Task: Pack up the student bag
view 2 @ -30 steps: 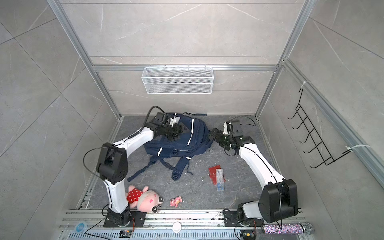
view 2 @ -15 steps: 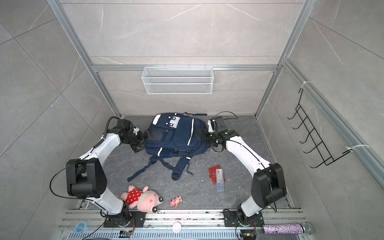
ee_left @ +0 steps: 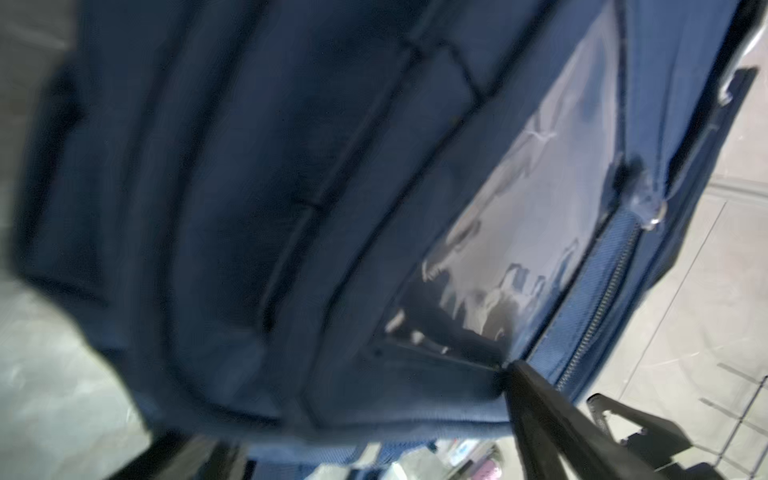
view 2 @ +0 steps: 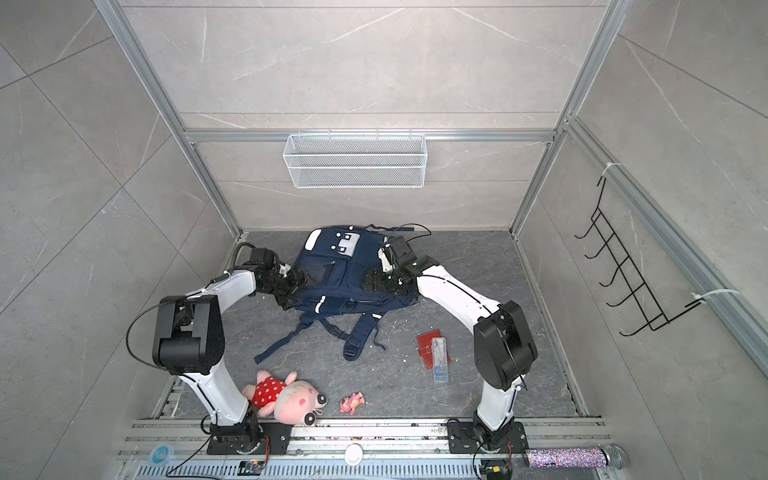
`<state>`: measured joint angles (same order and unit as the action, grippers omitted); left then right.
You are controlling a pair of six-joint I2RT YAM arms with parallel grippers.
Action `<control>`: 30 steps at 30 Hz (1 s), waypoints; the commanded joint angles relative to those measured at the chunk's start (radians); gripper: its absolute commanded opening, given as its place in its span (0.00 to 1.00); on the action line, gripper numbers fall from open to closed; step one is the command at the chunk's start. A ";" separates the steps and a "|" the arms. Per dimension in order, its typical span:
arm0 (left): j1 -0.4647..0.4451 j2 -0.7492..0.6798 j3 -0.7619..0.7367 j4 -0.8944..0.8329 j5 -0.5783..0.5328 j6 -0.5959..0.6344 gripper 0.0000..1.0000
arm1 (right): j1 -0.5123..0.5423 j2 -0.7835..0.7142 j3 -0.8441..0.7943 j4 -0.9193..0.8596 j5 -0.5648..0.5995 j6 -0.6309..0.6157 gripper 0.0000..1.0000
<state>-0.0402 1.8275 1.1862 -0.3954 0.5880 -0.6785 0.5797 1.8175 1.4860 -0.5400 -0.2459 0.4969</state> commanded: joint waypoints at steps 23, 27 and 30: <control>-0.140 -0.173 -0.230 0.421 0.021 -0.404 0.00 | 0.084 -0.062 -0.090 0.085 -0.113 -0.150 0.80; -0.164 -0.219 -0.206 0.424 0.027 -0.452 0.00 | 0.086 -0.122 -0.165 0.064 -0.102 -0.130 0.81; -0.182 -0.239 -0.184 0.425 0.031 -0.485 0.00 | 0.085 -0.129 -0.192 0.014 -0.038 -0.101 0.72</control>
<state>-0.1974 1.6459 0.9592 0.0120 0.5678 -1.1172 0.6643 1.7088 1.3212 -0.4976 -0.3202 0.3782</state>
